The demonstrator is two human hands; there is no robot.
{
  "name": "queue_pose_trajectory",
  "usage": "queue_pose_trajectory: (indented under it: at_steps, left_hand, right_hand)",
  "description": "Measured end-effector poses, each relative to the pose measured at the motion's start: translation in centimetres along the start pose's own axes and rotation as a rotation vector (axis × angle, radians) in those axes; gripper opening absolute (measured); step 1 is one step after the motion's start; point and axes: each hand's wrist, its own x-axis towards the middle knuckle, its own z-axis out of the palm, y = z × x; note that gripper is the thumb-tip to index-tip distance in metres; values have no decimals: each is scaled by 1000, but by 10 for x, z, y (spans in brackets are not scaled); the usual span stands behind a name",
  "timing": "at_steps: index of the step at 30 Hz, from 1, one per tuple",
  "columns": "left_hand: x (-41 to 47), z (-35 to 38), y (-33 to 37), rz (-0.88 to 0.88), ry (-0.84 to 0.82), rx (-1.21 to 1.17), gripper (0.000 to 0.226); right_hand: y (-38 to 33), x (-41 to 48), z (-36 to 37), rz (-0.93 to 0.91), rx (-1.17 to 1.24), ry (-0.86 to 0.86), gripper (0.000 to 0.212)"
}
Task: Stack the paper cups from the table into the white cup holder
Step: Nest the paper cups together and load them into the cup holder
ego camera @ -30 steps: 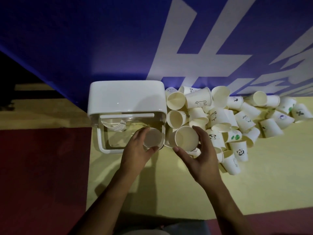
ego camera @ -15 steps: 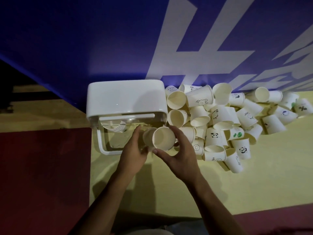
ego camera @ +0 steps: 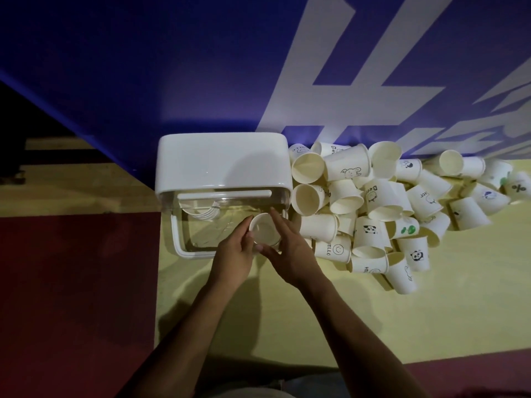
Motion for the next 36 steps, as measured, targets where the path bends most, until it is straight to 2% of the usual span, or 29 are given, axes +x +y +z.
queue_pose_trajectory:
  at_steps: [6, 10, 12, 14, 17, 20, 24, 29, 36]
  left_hand:
    - [-4, 2, -3, 26, 1, 18, 44]
    - [-7, 2, 5, 18, 9, 35, 46]
    - [-16, 1, 14, 18, 71, 48, 49]
    - [-31, -1, 25, 40, 192, 62, 46]
    - [-57, 4, 44, 163, 299, 62, 42]
    - [-66, 32, 65, 285, 214, 135, 43]
    - [-60, 90, 109, 383, 56, 133, 42]
    - [-38, 174, 171, 554, -40, 296, 43]
    - [24, 290, 258, 653, -146, 554, 67]
  right_hand:
    - [5, 7, -7, 24, 46, -107, 89]
    - [3, 7, -15, 1, 20, -126, 95]
    - [-1, -1, -21, -13, 12, -91, 101]
    - [-2, -17, -29, 5, 17, 8, 92]
    - [7, -48, -47, 85, -44, 106, 57]
    - [31, -76, -75, 152, -2, 181, 36]
    - [70, -100, -121, 276, 81, 290, 23]
    - [122, -127, -186, 363, 186, 379, 14]
    - [204, -155, -252, 419, 231, 410, 11]
